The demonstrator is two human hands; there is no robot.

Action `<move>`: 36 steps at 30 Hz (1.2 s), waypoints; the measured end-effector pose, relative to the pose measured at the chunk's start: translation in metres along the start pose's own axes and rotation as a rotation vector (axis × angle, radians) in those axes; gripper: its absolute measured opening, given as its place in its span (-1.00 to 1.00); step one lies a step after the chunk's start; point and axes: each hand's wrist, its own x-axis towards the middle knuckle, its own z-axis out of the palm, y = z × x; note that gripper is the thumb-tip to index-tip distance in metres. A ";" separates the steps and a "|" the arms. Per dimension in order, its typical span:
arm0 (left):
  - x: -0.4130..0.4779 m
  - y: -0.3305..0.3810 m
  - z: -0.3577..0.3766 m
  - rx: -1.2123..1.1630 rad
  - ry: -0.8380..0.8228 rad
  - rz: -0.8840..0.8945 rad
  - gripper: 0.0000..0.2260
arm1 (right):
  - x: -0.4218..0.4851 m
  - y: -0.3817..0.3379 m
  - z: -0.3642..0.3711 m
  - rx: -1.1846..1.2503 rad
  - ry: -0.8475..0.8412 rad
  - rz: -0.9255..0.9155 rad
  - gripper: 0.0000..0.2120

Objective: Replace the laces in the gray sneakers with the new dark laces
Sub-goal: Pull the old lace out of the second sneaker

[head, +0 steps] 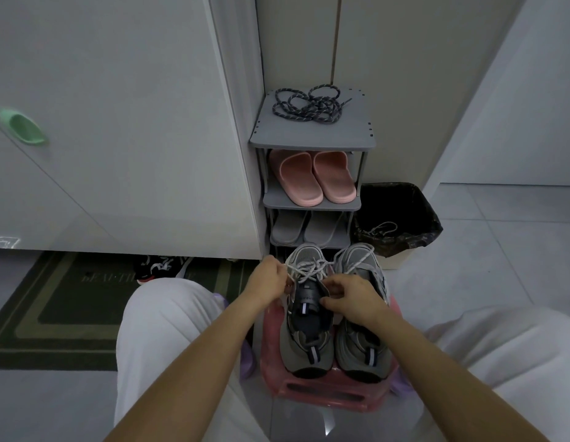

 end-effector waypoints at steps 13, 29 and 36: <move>-0.004 0.006 0.000 -0.151 0.087 -0.057 -0.78 | -0.002 -0.001 0.000 0.009 0.017 -0.001 -0.64; -0.007 0.000 0.006 -0.059 0.168 0.017 -0.79 | 0.001 0.003 0.003 -0.004 0.017 0.026 -0.62; -0.015 -0.004 0.016 -0.166 0.142 -0.010 -0.73 | 0.002 0.003 0.004 -0.016 0.033 0.015 -0.63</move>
